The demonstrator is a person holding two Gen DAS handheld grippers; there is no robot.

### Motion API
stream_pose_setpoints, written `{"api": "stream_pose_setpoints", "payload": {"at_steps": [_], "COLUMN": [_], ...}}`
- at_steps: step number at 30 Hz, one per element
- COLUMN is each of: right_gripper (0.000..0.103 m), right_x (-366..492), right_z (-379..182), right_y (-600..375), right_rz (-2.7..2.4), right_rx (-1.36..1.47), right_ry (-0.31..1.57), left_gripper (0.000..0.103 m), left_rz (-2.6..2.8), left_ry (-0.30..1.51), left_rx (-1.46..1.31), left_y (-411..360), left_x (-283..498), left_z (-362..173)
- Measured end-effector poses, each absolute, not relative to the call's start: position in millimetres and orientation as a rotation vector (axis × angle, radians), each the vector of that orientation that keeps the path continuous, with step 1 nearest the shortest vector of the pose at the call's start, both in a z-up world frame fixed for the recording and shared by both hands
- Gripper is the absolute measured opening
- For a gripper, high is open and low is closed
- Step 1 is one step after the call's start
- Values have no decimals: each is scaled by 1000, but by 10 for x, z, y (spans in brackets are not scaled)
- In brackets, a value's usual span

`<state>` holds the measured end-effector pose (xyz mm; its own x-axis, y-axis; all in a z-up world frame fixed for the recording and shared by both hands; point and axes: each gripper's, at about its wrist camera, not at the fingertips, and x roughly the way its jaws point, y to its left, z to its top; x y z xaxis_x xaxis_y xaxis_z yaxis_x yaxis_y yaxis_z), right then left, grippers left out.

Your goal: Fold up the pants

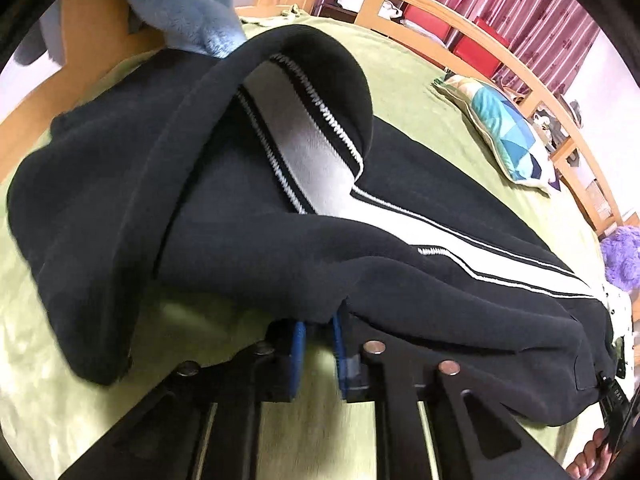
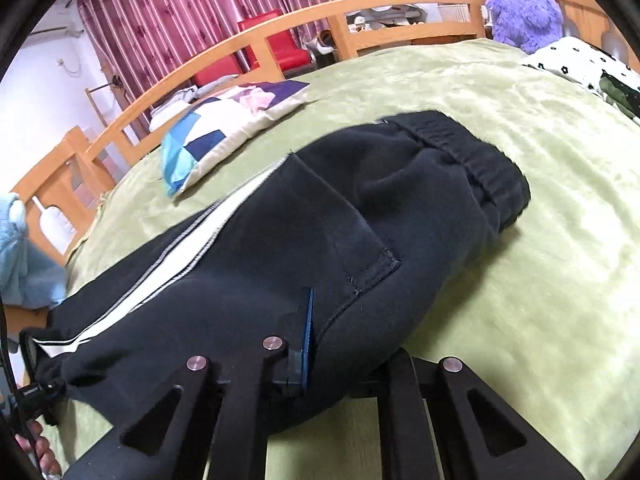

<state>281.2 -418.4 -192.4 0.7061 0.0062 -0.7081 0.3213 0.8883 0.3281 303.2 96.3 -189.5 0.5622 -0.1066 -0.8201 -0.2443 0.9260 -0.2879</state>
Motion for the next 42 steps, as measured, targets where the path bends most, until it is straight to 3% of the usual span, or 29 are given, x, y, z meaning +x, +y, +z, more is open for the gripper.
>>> {"api": "stream_pose_setpoints", "payload": {"at_steps": [5,7,15,26,27,29,30,31,35,37,38,39,40,42], "right_gripper": [10,10,9,10,10,10,10,11,13,20,31,50,57,62], "right_x": [2306,2026,1118,624,622,631,640,650,683,693,691,678,661,595], "right_z": [-1808,-1781,-1738,-1766,-1785,-1823,-1837,-1860,-1969,-2061,-2115,-2199,-2259,-2362], "right_y": [-4235,-4275,-4354,-4315,-4305,-4296,-4291,-4287,-4282,-4294,-4312,-4346,-4375,-4456], "right_rz": [-194,-199,-215,-250,-257,-271,-275,-281,-297,-301,-305,-323,-341,-351], "right_rx": [452,455,470,492,490,490,490,487,465,479,493,515,531,592], "right_ry": [783,786,793,811,818,831,835,842,873,896,906,919,923,888], "left_gripper": [9,4,4,4,5,21,40,48,49,51,51,51,52,55], "left_rz": [64,37,-10,-56,-56,-62,-66,-73,-94,-76,-78,-88,-93,-93], "left_ry": [991,1000,1002,994,1000,1014,1017,1009,990,1007,1013,1018,1016,997], "left_rx": [-368,-366,-353,-313,-325,-368,-404,-434,-521,-555,-566,-582,-595,-586], "left_y": [931,869,812,786,890,958,1016,1068,1225,1296,1307,1318,1319,1283], "left_x": [2536,2313,1534,1360,1284,1355,1378,1390,1506,1666,1718,1791,1870,2011], "left_z": [-1835,-1823,-1777,-1706,-1732,-1808,-1860,-1891,-2015,-2135,-2173,-2224,-2264,-2280]}}
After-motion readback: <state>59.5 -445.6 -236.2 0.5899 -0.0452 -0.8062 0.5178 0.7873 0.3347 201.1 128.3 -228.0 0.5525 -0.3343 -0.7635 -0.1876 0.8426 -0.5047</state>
